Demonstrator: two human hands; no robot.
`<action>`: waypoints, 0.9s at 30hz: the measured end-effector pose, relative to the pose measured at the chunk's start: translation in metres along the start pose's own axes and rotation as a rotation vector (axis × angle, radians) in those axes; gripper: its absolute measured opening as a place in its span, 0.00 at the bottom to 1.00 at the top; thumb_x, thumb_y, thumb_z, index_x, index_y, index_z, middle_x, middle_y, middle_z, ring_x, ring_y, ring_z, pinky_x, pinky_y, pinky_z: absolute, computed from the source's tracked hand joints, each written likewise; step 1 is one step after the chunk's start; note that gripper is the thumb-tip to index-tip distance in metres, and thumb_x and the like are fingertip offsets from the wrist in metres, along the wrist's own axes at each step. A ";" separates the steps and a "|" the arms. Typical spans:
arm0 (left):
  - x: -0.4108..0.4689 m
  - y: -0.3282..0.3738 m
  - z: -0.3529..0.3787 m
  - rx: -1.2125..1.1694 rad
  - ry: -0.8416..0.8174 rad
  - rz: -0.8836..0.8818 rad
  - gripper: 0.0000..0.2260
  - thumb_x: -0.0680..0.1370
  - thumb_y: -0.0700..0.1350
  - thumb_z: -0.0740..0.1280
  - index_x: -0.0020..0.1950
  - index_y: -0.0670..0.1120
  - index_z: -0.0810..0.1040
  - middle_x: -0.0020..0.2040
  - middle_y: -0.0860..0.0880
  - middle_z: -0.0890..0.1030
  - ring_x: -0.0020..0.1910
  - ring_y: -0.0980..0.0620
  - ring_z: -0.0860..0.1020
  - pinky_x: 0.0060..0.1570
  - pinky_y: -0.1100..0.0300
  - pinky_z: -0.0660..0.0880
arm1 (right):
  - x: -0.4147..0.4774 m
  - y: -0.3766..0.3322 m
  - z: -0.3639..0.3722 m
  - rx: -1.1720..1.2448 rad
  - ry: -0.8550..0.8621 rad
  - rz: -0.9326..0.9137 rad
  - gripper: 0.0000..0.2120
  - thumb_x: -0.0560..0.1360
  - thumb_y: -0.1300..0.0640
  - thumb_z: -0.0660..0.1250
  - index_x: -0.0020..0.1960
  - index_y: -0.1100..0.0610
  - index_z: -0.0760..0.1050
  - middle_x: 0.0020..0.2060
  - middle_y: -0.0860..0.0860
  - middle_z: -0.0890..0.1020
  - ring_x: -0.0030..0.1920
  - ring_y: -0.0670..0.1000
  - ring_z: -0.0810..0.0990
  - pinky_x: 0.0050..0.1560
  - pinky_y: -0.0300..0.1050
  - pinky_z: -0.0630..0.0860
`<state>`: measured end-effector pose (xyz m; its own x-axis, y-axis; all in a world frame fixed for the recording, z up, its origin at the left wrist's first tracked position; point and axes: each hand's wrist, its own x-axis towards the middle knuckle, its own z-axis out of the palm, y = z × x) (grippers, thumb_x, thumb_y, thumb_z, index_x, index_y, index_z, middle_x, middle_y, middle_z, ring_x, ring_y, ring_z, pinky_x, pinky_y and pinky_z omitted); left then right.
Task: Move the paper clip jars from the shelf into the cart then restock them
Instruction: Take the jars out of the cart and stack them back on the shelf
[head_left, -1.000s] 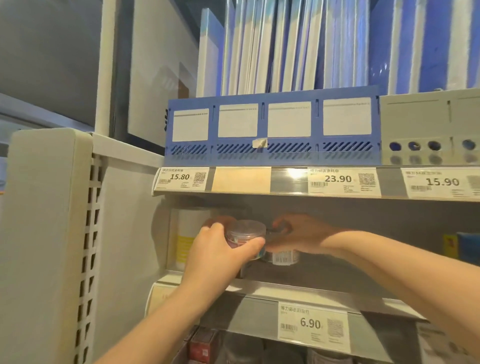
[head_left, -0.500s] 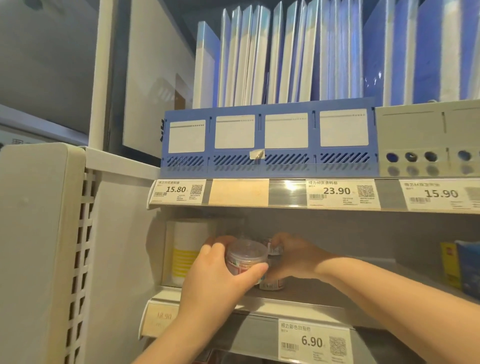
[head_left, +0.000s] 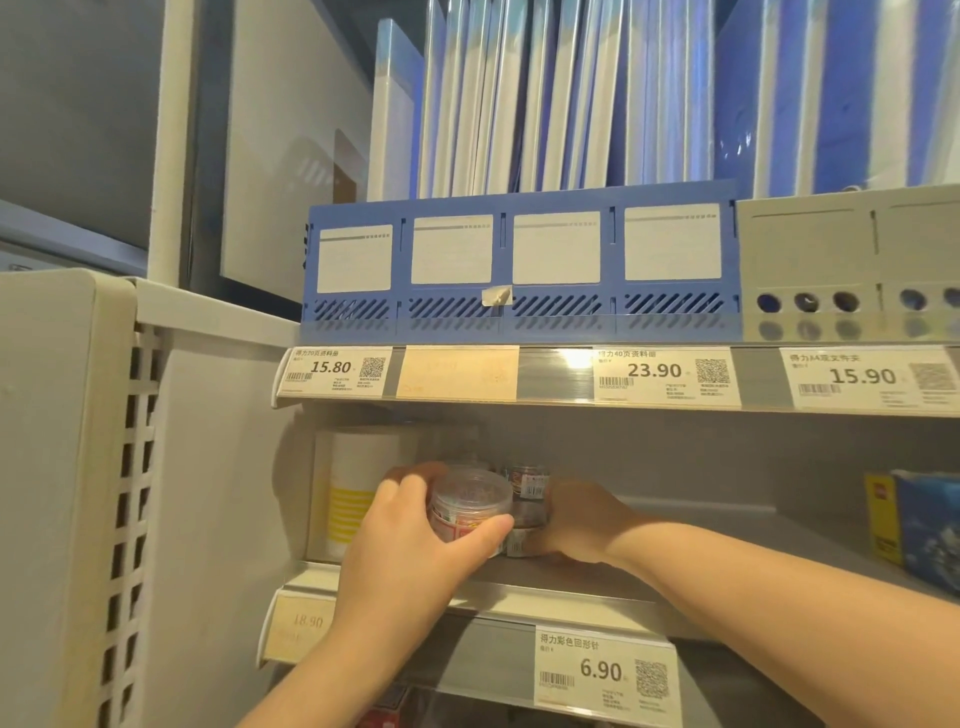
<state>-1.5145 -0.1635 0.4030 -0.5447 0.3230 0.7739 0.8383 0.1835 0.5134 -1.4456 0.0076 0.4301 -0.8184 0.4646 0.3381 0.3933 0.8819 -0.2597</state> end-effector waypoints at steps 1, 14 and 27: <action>0.000 0.000 0.000 0.005 0.001 -0.001 0.33 0.63 0.66 0.67 0.63 0.50 0.70 0.52 0.54 0.70 0.55 0.53 0.73 0.53 0.58 0.71 | -0.001 -0.001 0.000 0.009 -0.014 0.004 0.12 0.72 0.48 0.70 0.53 0.51 0.77 0.49 0.48 0.81 0.50 0.51 0.77 0.43 0.37 0.70; 0.004 0.023 0.009 0.090 -0.065 -0.010 0.34 0.63 0.71 0.63 0.58 0.49 0.75 0.50 0.49 0.79 0.52 0.50 0.76 0.48 0.56 0.73 | -0.046 -0.014 -0.060 0.482 -0.307 -0.282 0.37 0.63 0.50 0.74 0.68 0.45 0.64 0.62 0.43 0.75 0.62 0.42 0.74 0.63 0.41 0.71; -0.001 0.012 0.014 -0.119 0.103 0.064 0.08 0.76 0.34 0.56 0.45 0.47 0.65 0.39 0.50 0.69 0.40 0.47 0.70 0.39 0.55 0.63 | -0.003 -0.002 -0.049 0.303 0.025 0.060 0.37 0.66 0.50 0.77 0.70 0.51 0.65 0.64 0.48 0.72 0.60 0.49 0.71 0.55 0.39 0.69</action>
<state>-1.5036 -0.1489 0.4033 -0.4949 0.2325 0.8373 0.8660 0.0524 0.4973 -1.4234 0.0083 0.4743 -0.7854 0.5201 0.3356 0.2946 0.7910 -0.5363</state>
